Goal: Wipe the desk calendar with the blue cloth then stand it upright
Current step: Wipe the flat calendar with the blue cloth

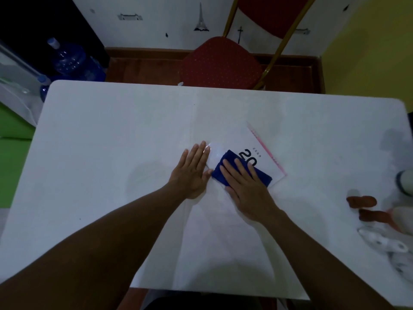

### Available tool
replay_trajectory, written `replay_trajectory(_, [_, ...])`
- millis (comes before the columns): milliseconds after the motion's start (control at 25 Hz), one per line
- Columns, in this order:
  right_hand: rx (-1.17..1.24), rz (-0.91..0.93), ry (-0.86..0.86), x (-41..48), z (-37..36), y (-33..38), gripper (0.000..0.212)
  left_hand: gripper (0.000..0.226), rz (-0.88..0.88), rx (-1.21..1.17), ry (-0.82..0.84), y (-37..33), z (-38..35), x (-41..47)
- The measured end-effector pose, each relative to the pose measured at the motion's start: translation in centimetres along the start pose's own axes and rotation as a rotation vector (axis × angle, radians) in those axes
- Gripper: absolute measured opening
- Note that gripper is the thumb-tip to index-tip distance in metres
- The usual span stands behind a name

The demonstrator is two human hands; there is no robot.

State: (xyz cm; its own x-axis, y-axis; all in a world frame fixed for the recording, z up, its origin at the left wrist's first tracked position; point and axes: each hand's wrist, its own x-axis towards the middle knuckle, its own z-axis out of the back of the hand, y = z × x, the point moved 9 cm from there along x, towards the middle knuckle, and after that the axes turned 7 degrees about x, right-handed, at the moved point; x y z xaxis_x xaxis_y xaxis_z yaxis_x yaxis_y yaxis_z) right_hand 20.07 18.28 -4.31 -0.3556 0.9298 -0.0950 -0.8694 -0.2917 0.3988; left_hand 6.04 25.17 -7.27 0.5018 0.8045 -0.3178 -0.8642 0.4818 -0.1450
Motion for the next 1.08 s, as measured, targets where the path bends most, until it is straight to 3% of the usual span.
replay_trajectory(120, [-0.067,0.004,0.023,1.1,-0.8,-2.0,0.055,0.074,-0.005,0.007,0.005,0.1,-0.1,0.1])
replay_trajectory(280, [-0.031,-0.13,0.025,6.5,0.7,-5.8,0.056,0.071,-0.012,0.009,0.015,0.1,-0.3,0.2])
replay_trajectory(440, [0.004,-0.203,-0.003,7.5,0.6,-5.2,0.055,0.071,-0.014,0.005,0.014,0.1,-0.3,0.0])
replay_trajectory(720, [0.084,0.058,0.153,-4.3,-1.5,-1.7,0.055,0.071,-0.007,0.025,0.024,0.1,-0.2,0.1])
replay_trajectory(840, [0.095,0.189,0.214,-3.8,0.3,-3.8,0.055,0.071,-0.005,0.032,0.013,0.1,0.0,0.1])
replay_trajectory(1080, [-0.05,-0.088,0.119,6.3,2.1,-7.3,0.057,0.07,-0.012,0.019,0.011,0.0,0.1,0.0])
